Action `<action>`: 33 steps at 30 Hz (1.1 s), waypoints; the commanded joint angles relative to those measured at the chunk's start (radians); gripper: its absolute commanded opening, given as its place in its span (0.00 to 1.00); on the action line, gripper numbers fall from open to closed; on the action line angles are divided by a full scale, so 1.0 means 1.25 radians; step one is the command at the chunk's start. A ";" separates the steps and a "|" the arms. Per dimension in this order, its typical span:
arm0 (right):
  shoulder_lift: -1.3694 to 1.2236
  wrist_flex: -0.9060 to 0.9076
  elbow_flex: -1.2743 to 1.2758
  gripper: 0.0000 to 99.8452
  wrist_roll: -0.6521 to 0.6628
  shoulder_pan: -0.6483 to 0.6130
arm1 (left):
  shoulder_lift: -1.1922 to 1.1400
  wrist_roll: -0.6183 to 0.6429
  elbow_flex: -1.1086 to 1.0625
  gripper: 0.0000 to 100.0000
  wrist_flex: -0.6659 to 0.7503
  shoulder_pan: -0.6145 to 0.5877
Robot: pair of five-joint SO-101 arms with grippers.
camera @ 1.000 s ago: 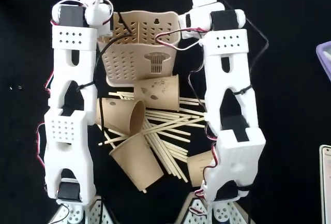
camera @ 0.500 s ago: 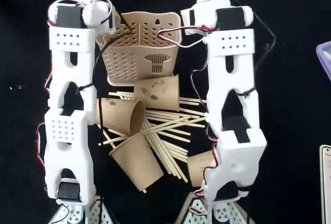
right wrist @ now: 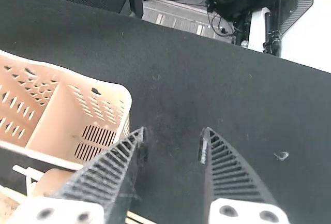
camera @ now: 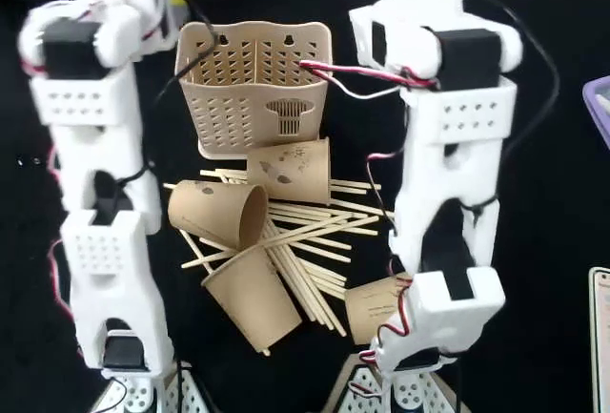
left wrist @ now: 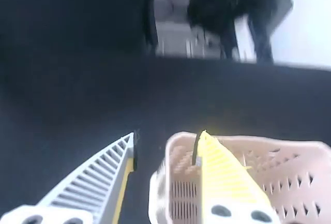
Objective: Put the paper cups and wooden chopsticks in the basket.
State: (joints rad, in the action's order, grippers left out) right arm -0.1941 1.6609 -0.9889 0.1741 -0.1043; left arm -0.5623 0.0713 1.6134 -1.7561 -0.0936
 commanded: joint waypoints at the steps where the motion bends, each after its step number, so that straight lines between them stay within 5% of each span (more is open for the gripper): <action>1: 0.066 0.060 -0.055 0.18 -0.002 0.010 | 0.172 -0.001 0.021 0.20 -0.005 -0.042; 6: 0.127 0.085 -0.008 0.18 -0.022 0.017 | 0.355 -0.039 -0.166 0.20 -0.005 -0.096; 15: 0.354 0.085 0.256 0.18 -0.025 0.011 | 0.752 -0.112 -0.875 0.20 0.009 -0.206; 25: 0.683 -0.036 0.838 0.18 0.023 -0.025 | 1.191 -0.139 -1.729 0.20 0.381 -0.271; 33: 0.688 -0.123 1.093 0.18 0.068 -0.029 | 1.300 -0.110 -2.101 0.20 0.594 -0.269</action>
State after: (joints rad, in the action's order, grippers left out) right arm 0.6882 1.5796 0.3261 0.2524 -0.1243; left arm 1.0395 -0.0913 -0.8707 -1.1285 -0.4250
